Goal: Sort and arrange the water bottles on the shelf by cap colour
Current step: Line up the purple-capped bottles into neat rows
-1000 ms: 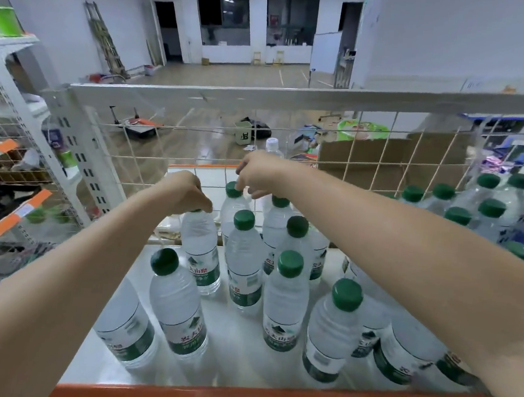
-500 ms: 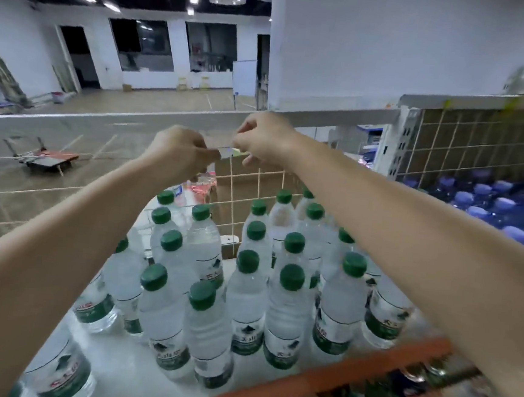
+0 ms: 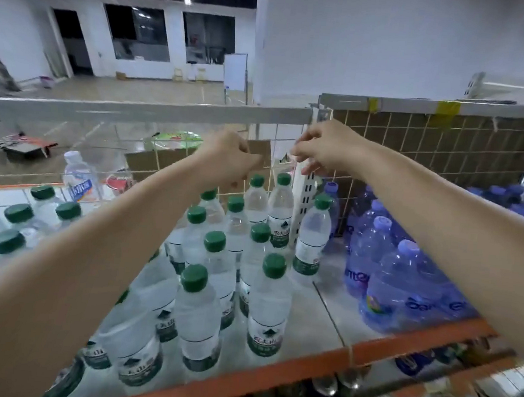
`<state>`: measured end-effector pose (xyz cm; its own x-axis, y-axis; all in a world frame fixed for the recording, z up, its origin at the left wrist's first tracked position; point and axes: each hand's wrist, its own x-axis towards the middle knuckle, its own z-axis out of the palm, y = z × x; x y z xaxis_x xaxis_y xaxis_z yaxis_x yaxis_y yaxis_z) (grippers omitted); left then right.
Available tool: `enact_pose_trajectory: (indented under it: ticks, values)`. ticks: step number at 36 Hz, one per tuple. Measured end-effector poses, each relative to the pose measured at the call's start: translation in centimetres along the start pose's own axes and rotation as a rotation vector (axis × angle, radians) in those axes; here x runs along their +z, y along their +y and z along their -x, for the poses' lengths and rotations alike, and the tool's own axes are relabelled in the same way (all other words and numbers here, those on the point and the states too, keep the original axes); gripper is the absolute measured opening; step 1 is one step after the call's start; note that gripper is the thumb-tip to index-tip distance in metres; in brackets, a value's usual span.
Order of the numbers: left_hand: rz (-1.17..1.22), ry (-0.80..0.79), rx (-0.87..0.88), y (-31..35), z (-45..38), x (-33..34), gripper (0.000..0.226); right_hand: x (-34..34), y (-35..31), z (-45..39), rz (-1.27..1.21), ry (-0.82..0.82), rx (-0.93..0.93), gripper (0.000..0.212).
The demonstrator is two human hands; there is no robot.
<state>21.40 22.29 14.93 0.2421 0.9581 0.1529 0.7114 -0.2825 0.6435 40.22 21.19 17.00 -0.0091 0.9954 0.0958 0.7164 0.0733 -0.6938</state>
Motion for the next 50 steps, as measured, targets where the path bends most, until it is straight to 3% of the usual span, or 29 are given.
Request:
enact_pose_trajectory:
  ticks: [11, 20, 25, 29, 31, 39, 45, 50]
  values:
    - [-0.028, -0.104, -0.046, 4.7, -2.5, 7.3, 0.034, -4.6, 8.6, -0.3, -0.006, -0.021, 0.101, 0.014]
    - [-0.104, -0.197, -0.051, 5.5, -4.5, 10.0, 0.034, -3.9, 12.3, -1.0, 0.06, -0.079, 0.155, 0.015]
    - [-0.131, -0.211, -0.037, 5.1, -5.3, 10.3, 0.038, -1.7, 13.2, -1.7, 0.059, -0.136, 0.183, 0.03]
    - [-0.178, -0.182, -0.026, 3.8, -5.3, 8.7, 0.032, 0.8, 14.1, -2.2, 0.17, -0.214, 0.182, 0.069]
    - [-0.207, -0.173, -0.029, 3.1, -5.1, 7.8, 0.03, 2.1, 14.7, -2.3, 0.183, -0.251, 0.166, 0.077]
    - [-0.416, -0.102, -0.157, -0.7, -4.5, 5.6, 0.026, 5.5, 15.1, -2.7, 0.234, -0.257, 0.113, 0.074]
    - [-0.49, -0.215, -0.249, -2.6, -4.3, 5.9, 0.037, 6.0, 15.8, -2.9, 0.081, -0.186, 0.186, 0.081]
    - [-0.455, -0.317, -0.313, -3.2, -4.0, 7.0, 0.026, 6.5, 15.6, -2.8, 0.037, -0.153, 0.178, 0.08]
